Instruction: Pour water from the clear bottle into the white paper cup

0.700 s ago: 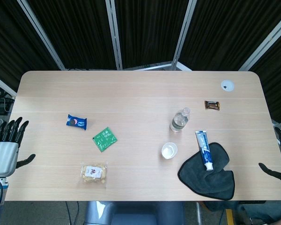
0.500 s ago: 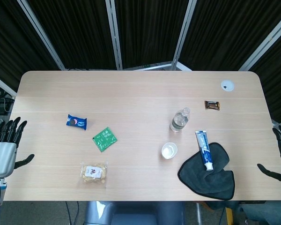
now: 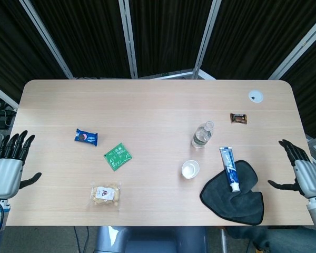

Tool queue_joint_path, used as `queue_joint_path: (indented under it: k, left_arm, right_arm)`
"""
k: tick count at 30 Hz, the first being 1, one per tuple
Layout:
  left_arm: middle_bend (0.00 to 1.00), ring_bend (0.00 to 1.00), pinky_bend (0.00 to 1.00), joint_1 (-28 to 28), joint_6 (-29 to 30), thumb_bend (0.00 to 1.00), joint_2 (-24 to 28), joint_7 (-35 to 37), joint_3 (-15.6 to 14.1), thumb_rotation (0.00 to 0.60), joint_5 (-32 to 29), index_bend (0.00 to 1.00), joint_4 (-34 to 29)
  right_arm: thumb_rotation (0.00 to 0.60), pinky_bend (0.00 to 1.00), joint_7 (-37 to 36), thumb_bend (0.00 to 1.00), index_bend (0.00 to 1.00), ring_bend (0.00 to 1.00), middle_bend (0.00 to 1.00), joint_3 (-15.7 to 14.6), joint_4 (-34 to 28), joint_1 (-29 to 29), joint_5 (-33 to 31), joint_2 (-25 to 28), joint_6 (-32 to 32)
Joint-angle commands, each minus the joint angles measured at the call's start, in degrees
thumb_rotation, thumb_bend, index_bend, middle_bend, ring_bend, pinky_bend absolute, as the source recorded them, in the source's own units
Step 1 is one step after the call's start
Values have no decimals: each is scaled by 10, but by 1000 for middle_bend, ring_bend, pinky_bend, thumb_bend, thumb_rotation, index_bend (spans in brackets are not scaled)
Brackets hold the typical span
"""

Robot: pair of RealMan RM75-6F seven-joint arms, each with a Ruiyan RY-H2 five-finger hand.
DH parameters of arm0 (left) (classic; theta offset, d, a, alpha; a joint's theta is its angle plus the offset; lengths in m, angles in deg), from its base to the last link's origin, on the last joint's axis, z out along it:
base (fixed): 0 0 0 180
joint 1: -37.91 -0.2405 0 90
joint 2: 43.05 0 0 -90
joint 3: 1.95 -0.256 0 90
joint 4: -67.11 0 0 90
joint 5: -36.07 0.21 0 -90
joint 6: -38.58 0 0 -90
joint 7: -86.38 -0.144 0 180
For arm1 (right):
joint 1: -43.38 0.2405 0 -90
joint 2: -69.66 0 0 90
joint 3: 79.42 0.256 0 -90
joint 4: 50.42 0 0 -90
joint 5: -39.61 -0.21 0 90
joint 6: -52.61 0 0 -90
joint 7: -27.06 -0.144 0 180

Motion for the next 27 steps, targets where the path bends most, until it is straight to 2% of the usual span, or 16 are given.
queue_joint_path:
  k: [1,5,10,17,27]
  left_arm:
    - [0,0,0,3,-3,0,-4,-10,6,600,0,0,2]
    - [0,0,0,4,-9,0,-8,-21,12,600,-8,0,2]
    - [0,0,0,4,-13,0,-11,-33,13,600,-10,0,3]
    - [0,0,0,1,-15,0,-18,-46,12,600,-8,0,3]
    - [0,0,0,1,-20,0,-31,-65,14,600,-7,0,12]
  right_arm:
    - [600,0,-155,0,0,0,0,18,107,90,3,-53,-122]
    - [600,0,-225,0,0,0,0,21,175,138,18,-95,-175]
    - [600,0,-273,0,0,0,0,21,230,182,31,-142,-213]
    - [600,0,-295,0,0,0,0,20,310,225,42,-223,-223]
    - [600,0,-305,0,0,0,0,26,355,270,34,-285,-237]
